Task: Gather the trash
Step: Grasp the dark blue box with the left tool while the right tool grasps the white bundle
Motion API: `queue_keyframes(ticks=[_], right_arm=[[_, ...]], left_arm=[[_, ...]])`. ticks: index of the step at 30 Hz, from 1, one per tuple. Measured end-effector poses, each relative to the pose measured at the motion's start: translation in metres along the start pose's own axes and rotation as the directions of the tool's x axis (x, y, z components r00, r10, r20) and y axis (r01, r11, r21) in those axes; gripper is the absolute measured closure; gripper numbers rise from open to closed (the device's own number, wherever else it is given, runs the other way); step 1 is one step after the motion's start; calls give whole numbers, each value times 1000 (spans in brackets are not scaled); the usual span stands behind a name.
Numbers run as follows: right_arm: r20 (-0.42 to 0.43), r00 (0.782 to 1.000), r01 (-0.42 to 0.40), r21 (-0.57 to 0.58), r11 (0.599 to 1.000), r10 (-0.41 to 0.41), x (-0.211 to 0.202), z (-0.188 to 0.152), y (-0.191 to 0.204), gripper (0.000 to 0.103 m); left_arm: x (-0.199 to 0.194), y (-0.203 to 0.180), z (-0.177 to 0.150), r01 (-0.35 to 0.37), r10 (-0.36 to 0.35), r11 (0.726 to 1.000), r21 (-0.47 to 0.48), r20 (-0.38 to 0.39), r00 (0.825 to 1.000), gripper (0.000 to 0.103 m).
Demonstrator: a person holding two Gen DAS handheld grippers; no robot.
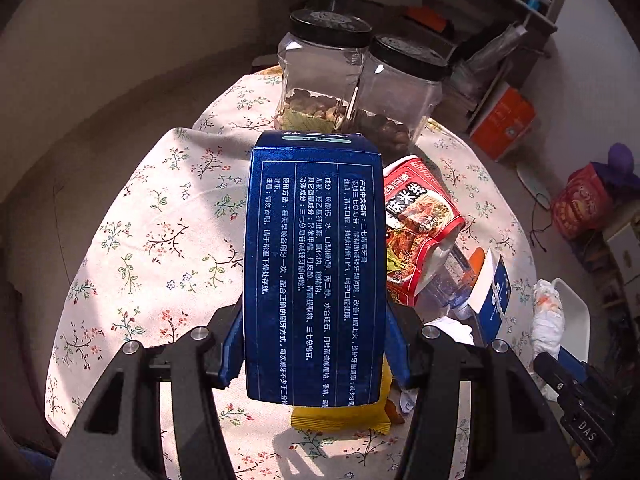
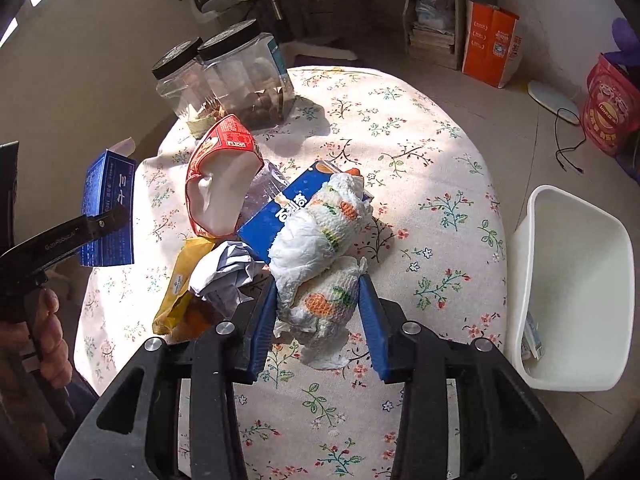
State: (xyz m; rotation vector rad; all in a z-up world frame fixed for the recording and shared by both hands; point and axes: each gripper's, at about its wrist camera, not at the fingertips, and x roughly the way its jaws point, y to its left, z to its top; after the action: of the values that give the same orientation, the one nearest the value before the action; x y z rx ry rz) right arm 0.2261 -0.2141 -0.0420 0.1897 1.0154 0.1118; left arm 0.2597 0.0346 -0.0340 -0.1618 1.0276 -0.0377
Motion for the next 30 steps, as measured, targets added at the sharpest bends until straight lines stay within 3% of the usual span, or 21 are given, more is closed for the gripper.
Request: queue_keyframes(ticks=[7, 11, 14, 18, 21, 27, 30], right_arm=[[65, 997, -45, 13, 999, 44, -23, -1, -8, 65], [133, 986, -95, -36, 995, 99, -46, -1, -2, 65], [131, 986, -92, -50, 994, 98, -47, -1, -2, 65], [72, 995, -63, -55, 997, 67, -30, -7, -4, 64], [-35, 999, -19, -58, 998, 17, -1, -15, -4, 64], [-226, 973, 31, -90, 995, -51, 47, -37, -4, 55], [-239, 970, 33, -76, 997, -50, 52, -40, -7, 54]], left_arm=[[-11, -16, -1, 35, -36, 999, 35, 30, 999, 48], [-19, -26, -3, 64, -67, 996, 57, 51, 996, 48], [-23, -32, -5, 66, -71, 995, 75, 69, 995, 47], [-23, -34, -8, 59, -64, 995, 78, 67, 996, 47], [-20, -37, -11, 56, -61, 995, 84, 57, 997, 47], [-20, -38, -14, 48, -54, 994, 97, 54, 997, 47], [-21, -35, -14, 46, -52, 994, 96, 57, 997, 47]])
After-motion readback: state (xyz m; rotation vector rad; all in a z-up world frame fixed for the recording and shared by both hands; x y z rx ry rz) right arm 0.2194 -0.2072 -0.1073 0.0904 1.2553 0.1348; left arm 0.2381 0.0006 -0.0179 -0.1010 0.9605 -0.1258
